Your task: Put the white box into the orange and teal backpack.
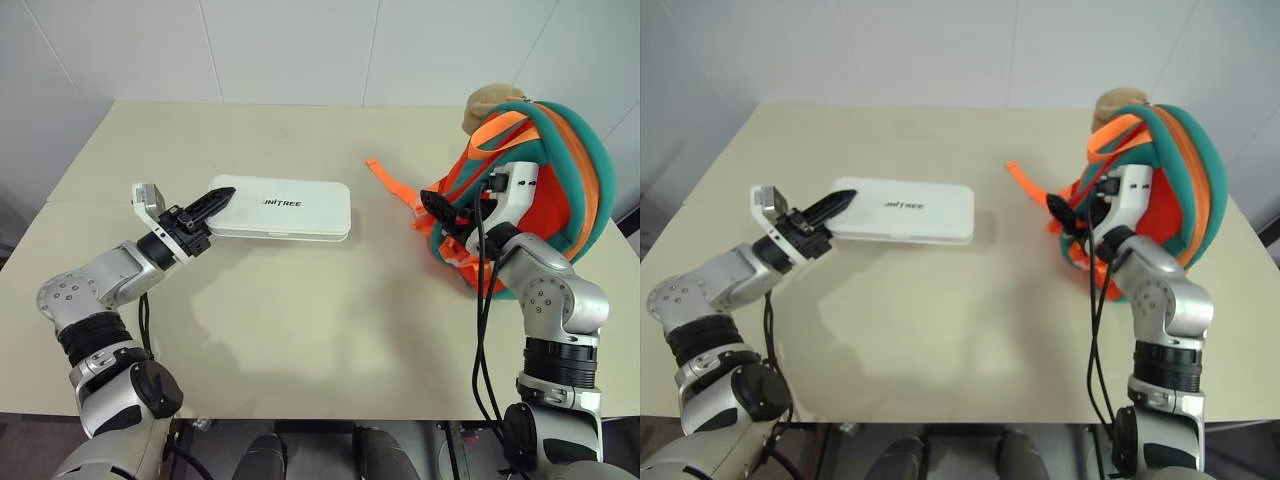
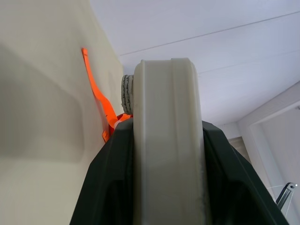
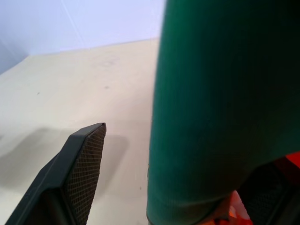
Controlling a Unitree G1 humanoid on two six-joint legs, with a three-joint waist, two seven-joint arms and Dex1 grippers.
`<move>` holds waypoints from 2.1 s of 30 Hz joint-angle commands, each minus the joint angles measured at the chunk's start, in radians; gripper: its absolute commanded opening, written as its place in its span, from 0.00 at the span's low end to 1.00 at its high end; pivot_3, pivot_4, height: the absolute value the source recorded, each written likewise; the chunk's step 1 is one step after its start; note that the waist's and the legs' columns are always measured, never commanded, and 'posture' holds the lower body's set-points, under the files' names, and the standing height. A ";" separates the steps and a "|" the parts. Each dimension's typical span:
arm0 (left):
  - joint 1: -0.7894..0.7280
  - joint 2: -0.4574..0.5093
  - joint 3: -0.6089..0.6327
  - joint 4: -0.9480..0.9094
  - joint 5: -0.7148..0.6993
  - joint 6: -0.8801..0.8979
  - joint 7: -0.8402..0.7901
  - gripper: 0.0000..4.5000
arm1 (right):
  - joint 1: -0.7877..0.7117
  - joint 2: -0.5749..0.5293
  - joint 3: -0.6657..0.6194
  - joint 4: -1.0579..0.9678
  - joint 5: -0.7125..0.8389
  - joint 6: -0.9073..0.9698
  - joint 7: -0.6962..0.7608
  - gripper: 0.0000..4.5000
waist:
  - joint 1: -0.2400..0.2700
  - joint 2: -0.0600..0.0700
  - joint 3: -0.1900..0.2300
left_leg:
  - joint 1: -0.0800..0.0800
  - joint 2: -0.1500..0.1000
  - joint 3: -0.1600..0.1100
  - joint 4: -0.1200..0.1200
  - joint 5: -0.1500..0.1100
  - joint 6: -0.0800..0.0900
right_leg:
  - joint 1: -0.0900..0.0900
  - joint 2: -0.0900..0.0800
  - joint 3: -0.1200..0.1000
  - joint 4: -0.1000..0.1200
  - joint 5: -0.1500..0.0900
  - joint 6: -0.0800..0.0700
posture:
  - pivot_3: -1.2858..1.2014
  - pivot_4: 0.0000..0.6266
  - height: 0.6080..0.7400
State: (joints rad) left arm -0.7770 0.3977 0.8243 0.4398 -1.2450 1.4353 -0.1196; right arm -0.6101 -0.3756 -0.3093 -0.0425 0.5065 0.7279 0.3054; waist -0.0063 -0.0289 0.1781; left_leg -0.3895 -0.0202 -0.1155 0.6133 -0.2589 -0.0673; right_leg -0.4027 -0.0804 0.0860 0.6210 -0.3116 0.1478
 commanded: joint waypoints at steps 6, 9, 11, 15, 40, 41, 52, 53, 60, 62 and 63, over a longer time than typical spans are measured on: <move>0.014 0.002 -0.001 -0.050 -0.076 -0.023 0.020 0.31 | -0.035 0.044 -0.012 -0.008 0.003 -0.037 -0.063 0.32 | -0.001 0.000 0.000 | 0.000 0.000 0.003 0.000 0.000 0.000 | -0.003 0.000 0.000 0.001 0.000 0.000 | 0.52 0.24 1.00; 0.019 0.003 -0.004 -0.052 -0.091 -0.028 0.030 0.31 | -0.036 0.056 -0.005 -0.019 0.009 -0.038 -0.060 0.16 | -0.004 0.000 0.000 | 0.000 0.000 0.003 0.000 0.000 0.000 | -0.003 -0.001 0.000 0.001 0.000 0.000 | 0.52 0.24 1.00; 0.022 0.004 -0.005 -0.054 -0.102 -0.031 0.037 0.31 | -0.039 0.062 -0.001 -0.022 0.013 -0.041 -0.052 0.15 | -0.008 0.000 0.000 | 0.000 0.000 0.004 0.000 0.000 0.000 | -0.003 -0.001 0.000 0.001 0.000 0.000 | 0.52 0.24 1.00; 0.020 0.006 0.004 -0.041 -0.139 -0.037 0.071 0.31 | -0.034 0.051 0.043 -0.049 0.048 -0.014 0.031 0.15 | -0.020 0.000 0.000 | 0.000 0.000 0.004 0.000 0.000 0.000 | -0.004 -0.001 0.000 0.002 0.000 0.000 | 0.52 0.24 1.00; 0.135 0.176 -0.018 -0.078 -0.421 -0.106 0.222 0.31 | -0.133 -0.469 0.330 -0.071 0.252 0.173 0.997 0.15 | -0.021 -0.002 0.000 | -0.001 0.003 0.011 0.000 -0.005 0.001 | -0.008 -0.001 0.000 0.000 0.000 0.000 | 0.52 0.24 1.00; 0.145 0.188 -0.021 -0.081 -0.430 -0.110 0.223 0.31 | -0.142 -0.482 0.335 -0.060 0.248 0.168 1.024 0.15 | -0.022 -0.002 0.000 | -0.001 0.003 0.011 0.000 -0.005 0.001 | -0.008 -0.001 0.000 0.000 0.000 0.000 | 0.52 0.24 1.00; 0.202 0.293 -0.069 -0.068 -0.492 -0.131 0.212 0.31 | -0.148 -0.664 0.391 -0.020 0.202 0.048 1.307 0.15 | -0.017 -0.002 0.000 | -0.001 0.004 0.013 0.000 -0.006 0.001 | -0.009 -0.002 0.000 -0.001 0.000 0.000 | 0.52 0.24 1.00; 0.203 0.296 -0.073 -0.066 -0.497 -0.132 0.213 0.31 | -0.145 -0.685 0.399 -0.022 0.212 0.040 1.309 0.15 | -0.017 -0.002 0.000 | -0.002 0.004 0.013 0.001 -0.006 0.001 | -0.009 -0.002 0.000 -0.001 0.000 0.000 | 0.52 0.24 1.00; 0.198 0.300 -0.119 -0.048 -0.511 -0.138 0.209 0.31 | -0.123 -0.865 0.457 -0.043 0.343 -0.034 1.309 0.15 | -0.018 -0.002 0.000 | -0.002 0.004 0.014 0.000 -0.006 0.001 | -0.009 -0.002 0.000 -0.002 0.000 0.000 | 0.52 0.24 1.00; 0.196 0.306 -0.128 -0.037 -0.505 -0.139 0.200 0.31 | -0.110 -0.936 0.478 -0.053 0.392 -0.072 1.309 0.15 | -0.018 -0.001 0.001 | -0.002 0.004 0.014 0.000 -0.007 0.001 | -0.009 -0.002 0.000 -0.003 0.000 0.000 | 0.52 0.24 1.00; 0.196 0.309 -0.132 -0.032 -0.504 -0.140 0.195 0.31 | -0.110 -0.959 0.488 -0.054 0.409 -0.086 1.309 0.15 | -0.018 -0.001 0.001 | -0.002 0.004 0.014 0.000 -0.007 0.002 | -0.009 -0.002 0.000 -0.003 0.000 0.000 | 0.52 0.24 1.00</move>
State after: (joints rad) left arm -0.5735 0.6741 0.6838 0.4134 -1.7163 1.3059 0.1051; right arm -0.7162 -1.2903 0.1865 -0.0659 0.8574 0.6783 1.5356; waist -0.0246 -0.0301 0.1793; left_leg -0.3914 -0.0164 -0.1010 0.6134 -0.2656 -0.0656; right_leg -0.4119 -0.0823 0.0859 0.6175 -0.3117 0.1475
